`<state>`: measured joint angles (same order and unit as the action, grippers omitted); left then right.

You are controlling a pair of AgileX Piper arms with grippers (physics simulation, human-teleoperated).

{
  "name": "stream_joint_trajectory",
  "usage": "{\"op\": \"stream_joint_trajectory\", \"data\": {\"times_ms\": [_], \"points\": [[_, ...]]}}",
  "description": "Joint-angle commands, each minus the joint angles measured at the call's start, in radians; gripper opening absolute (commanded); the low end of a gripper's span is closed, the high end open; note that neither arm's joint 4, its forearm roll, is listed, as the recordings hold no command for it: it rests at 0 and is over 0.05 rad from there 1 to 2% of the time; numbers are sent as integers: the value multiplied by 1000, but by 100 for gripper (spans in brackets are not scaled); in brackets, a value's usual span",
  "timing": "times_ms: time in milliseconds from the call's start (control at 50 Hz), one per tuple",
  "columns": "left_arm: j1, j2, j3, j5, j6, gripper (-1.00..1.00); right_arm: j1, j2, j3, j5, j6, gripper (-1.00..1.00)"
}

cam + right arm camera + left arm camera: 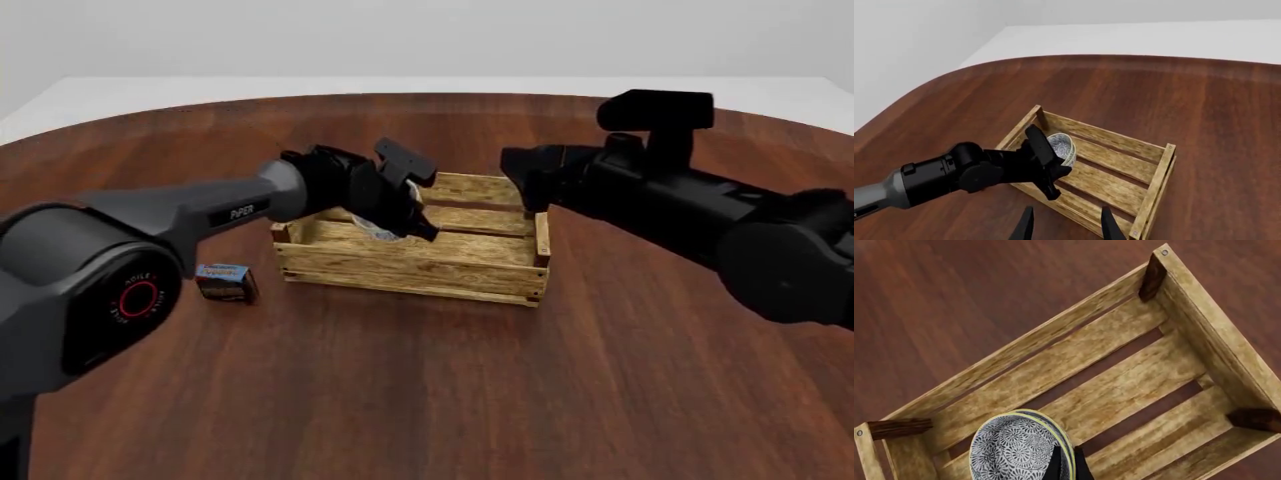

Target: Stack the right bowl on the left bowl and place them in the tray.

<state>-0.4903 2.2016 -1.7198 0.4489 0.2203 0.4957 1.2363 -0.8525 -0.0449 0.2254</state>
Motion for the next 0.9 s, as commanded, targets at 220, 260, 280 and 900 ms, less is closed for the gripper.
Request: {"op": "stream_joint_trajectory", "data": {"times_ms": [220, 260, 280, 900], "points": [[4, 30, -21, -2, 12, -100, 1, -17, 3, 8, -1, 100], [4, 32, -18, -6, 16, -100, 0, -16, 2, 8, -1, 100], [5, 33, -21, -3, 16, -100, 1, -17, 2, 8, -1, 100], [-5, 17, -5, -9, 2, 100, 1, -11, 1, 6, -4, 100]]}}
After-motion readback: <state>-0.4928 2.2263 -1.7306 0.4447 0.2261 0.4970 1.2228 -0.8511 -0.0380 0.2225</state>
